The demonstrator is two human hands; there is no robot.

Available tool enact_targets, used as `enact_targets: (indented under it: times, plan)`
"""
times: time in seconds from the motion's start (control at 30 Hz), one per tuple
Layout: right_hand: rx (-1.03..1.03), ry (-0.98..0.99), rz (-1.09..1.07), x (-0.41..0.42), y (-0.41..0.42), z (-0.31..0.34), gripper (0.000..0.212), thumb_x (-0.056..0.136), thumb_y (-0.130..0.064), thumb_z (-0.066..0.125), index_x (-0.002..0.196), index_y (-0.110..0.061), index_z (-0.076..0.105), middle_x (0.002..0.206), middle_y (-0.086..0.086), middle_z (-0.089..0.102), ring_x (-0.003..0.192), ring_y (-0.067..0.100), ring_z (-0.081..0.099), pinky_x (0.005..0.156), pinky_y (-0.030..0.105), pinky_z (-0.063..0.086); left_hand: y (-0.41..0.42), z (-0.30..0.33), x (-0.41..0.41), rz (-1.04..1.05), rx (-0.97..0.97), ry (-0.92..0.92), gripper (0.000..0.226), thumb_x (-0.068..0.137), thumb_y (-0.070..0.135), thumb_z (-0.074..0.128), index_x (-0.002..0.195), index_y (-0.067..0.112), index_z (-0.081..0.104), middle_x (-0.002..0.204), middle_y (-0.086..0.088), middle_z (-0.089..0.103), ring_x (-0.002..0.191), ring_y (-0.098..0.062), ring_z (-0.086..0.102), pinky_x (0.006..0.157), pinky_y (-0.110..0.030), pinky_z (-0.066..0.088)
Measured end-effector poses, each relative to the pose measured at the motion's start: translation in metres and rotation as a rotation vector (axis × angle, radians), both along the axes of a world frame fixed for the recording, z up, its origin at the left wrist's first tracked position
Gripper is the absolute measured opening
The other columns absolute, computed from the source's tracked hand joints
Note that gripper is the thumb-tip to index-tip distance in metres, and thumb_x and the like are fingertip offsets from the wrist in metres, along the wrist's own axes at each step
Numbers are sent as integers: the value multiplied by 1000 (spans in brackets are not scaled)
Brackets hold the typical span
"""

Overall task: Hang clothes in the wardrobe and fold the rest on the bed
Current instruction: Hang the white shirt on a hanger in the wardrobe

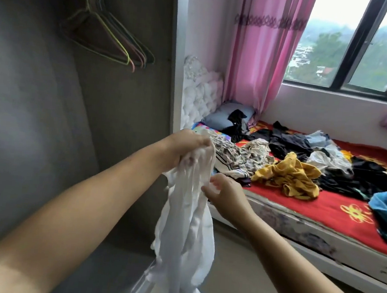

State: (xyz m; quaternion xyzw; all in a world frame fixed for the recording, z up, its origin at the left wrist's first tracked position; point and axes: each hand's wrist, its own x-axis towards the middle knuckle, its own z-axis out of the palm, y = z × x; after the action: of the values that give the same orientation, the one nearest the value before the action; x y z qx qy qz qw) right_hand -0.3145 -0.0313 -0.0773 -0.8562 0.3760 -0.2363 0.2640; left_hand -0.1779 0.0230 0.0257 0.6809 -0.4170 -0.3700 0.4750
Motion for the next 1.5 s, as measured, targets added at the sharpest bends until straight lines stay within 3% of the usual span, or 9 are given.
enact_targets:
  times: [0.13,0.3,0.43,0.57,0.73,0.97,1.1,1.37,1.5]
  plan:
    - [99,-61,-62,30,-5,-3,33,90,-12,48,57,-12,43,59,6,50,60,22,47,57,32,31,14,9,43,-15,42,-83,33,93,23,57,98,-9,63,84,-21,56,72,-29,52,57,-32,40]
    - [793,-438,43,48,-24,18,23,96,-9,53,79,0,66,61,12,61,51,21,58,52,28,49,56,13,105,-157,-30,-460,38,86,42,65,117,20,62,98,7,68,92,-8,63,77,-14,47]
    - [814,-467,143,71,-32,44,13,90,-6,60,87,-3,72,68,11,69,54,18,64,51,23,53,84,0,133,-283,229,-1005,75,76,52,72,140,43,34,116,19,56,104,-6,53,86,-21,42]
    - [751,-308,321,98,-35,62,17,91,-1,56,98,-1,71,79,9,71,66,14,65,56,22,53,94,-9,154,-167,306,-1296,38,93,36,51,130,36,46,103,7,62,101,-21,58,76,-34,45]
    - [425,140,421,138,-43,74,15,96,-18,55,100,-13,69,85,-4,66,75,6,60,63,14,48,107,0,184,111,181,-1137,24,90,16,44,68,23,53,76,6,58,83,-26,58,68,-34,43]
    - [375,362,568,206,-70,80,25,91,-13,55,72,-22,69,59,-13,62,51,-1,55,50,15,44,94,29,243,605,-110,-836,26,82,-2,47,87,6,71,87,-8,70,84,-24,62,73,-33,48]
    - [206,539,592,265,-75,106,19,94,-21,55,77,-21,65,47,-12,58,42,-1,52,47,16,44,76,41,267,670,-174,-601,19,88,4,46,71,8,53,69,-10,44,68,-17,39,61,-28,27]
    - [-528,-121,348,395,-97,223,23,94,-21,45,108,-14,63,111,16,61,103,36,59,73,34,42,45,63,296,622,89,-767,24,86,9,50,62,7,45,57,-3,35,54,-13,31,44,-19,22]
    - [-614,-103,261,441,-109,243,40,96,-24,49,132,-12,42,129,17,46,117,39,47,83,46,44,48,64,310,687,128,-745,22,87,13,51,65,8,51,61,-6,40,59,-17,37,55,-28,28]
